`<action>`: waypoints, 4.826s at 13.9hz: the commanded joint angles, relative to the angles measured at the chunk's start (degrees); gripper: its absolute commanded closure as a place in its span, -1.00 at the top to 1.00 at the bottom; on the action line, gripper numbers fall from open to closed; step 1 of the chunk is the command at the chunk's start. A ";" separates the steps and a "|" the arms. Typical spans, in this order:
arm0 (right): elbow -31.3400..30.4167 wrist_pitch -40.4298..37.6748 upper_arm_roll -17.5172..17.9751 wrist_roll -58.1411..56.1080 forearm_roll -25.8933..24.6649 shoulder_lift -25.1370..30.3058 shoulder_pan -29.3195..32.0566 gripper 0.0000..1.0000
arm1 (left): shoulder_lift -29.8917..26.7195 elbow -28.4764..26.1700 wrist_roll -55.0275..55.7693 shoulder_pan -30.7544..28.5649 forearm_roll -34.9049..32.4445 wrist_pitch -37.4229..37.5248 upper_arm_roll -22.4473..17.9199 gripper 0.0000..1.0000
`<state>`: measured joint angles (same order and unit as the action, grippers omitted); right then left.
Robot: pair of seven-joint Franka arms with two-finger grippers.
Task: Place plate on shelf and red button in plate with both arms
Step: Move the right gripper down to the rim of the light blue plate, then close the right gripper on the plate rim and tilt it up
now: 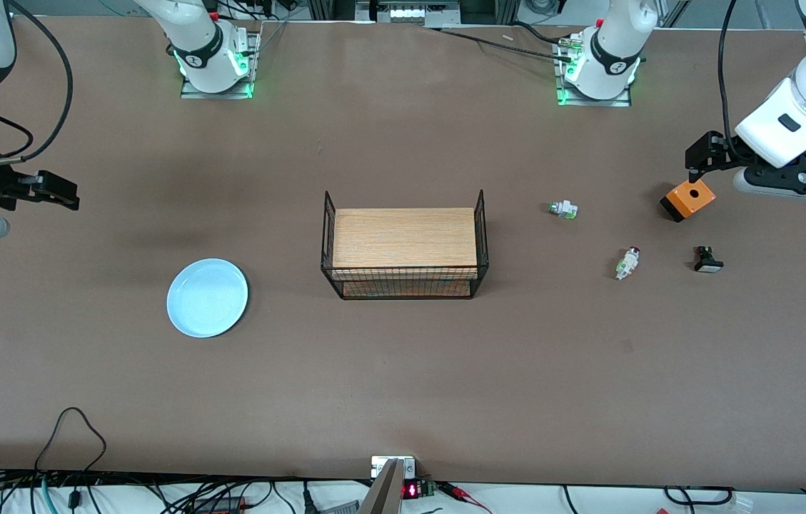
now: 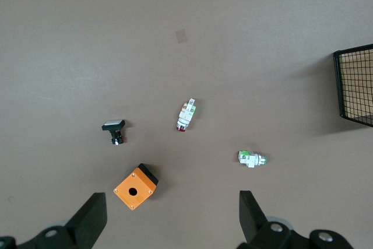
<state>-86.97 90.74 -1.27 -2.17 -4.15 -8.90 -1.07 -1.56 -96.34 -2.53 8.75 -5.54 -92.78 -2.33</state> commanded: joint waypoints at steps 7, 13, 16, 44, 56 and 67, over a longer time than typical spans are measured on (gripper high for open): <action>-1.01 8.66 0.04 1.02 0.01 -10.68 0.19 1.00 | 0.33 0.54 -1.25 -0.14 -0.88 0.14 -0.14 1.00; -0.92 15.95 0.92 1.02 1.68 -19.38 0.54 1.00 | 0.41 0.54 -1.25 -0.05 -0.88 0.14 -0.14 1.00; -1.01 18.15 0.92 1.02 5.89 -21.68 0.63 1.00 | 0.33 0.54 -1.25 -0.14 -0.88 0.23 -0.14 1.00; -10.15 41.54 0.83 -5.74 5.55 -31.17 1.42 -0.56 | 0.50 0.72 -1.25 0.13 -0.88 0.76 -0.13 1.00; -9.45 30.74 0.22 -5.04 6.34 -23.98 2.04 -1.00 | 1.38 1.16 -1.16 0.13 -0.79 0.49 -0.05 1.00; -7.17 2.28 -1.01 6.98 11.27 -8.60 -0.42 -1.00 | 1.38 1.16 -1.25 -0.05 -0.79 0.50 -0.05 1.00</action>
<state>-93.98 97.53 -2.16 0.84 6.19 -21.08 -0.55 -0.78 -96.30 -2.67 8.69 -5.54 -92.64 -2.25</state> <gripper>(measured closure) 0.974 0.000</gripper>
